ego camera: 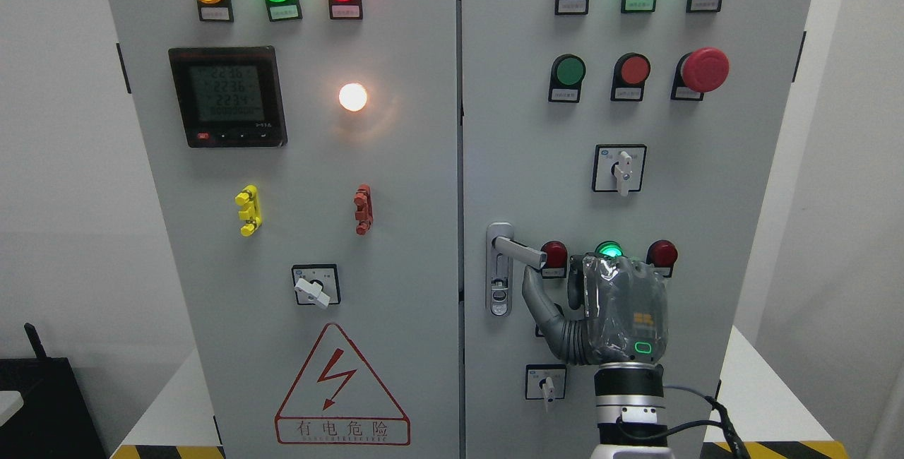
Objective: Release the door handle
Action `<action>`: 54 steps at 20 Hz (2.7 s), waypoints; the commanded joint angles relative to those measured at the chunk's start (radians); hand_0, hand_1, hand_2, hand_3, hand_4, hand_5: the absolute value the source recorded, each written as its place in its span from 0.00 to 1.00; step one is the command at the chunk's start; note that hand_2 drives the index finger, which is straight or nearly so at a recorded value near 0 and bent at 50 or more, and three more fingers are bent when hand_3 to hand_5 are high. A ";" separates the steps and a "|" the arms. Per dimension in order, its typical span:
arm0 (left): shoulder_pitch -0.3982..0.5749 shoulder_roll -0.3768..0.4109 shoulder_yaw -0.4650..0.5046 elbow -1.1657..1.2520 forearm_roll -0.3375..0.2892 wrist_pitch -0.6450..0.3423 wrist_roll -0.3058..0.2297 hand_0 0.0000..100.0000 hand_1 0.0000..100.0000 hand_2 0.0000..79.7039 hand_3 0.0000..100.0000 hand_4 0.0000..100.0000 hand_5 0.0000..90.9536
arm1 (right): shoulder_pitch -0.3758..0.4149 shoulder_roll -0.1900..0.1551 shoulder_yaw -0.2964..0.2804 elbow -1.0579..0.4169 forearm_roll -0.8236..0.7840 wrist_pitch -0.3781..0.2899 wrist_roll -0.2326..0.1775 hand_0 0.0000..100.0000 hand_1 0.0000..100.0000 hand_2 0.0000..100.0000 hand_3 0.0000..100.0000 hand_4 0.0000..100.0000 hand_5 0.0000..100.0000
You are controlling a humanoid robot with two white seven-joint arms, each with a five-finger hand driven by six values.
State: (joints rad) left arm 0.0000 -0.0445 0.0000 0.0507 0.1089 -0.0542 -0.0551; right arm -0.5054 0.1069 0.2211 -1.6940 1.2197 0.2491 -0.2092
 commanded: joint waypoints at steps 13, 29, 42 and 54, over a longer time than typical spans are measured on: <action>-0.026 0.000 0.017 0.000 0.000 0.001 0.000 0.12 0.39 0.00 0.00 0.00 0.00 | 0.010 -0.003 0.006 -0.006 0.000 -0.010 -0.018 0.42 0.19 1.00 1.00 0.88 0.94; -0.026 0.000 0.017 0.000 0.000 0.001 0.000 0.12 0.39 0.00 0.00 0.00 0.00 | 0.033 -0.004 0.014 -0.042 -0.005 -0.014 -0.035 0.42 0.20 1.00 1.00 0.89 0.95; -0.026 0.000 0.017 0.001 0.000 0.001 0.000 0.12 0.39 0.00 0.00 0.00 0.00 | 0.173 -0.346 -0.061 -0.229 -0.121 -0.181 -0.124 0.44 0.21 0.90 1.00 0.87 0.91; -0.026 0.000 0.017 0.000 0.000 0.001 0.000 0.12 0.39 0.00 0.00 0.00 0.00 | 0.171 -0.444 -0.088 -0.240 -0.207 -0.229 -0.059 0.46 0.07 0.07 0.15 0.04 0.00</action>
State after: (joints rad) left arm 0.0000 -0.0445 0.0000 0.0509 0.1089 -0.0542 -0.0551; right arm -0.3426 -0.2282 0.1595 -1.8860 1.0379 0.0255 -0.2830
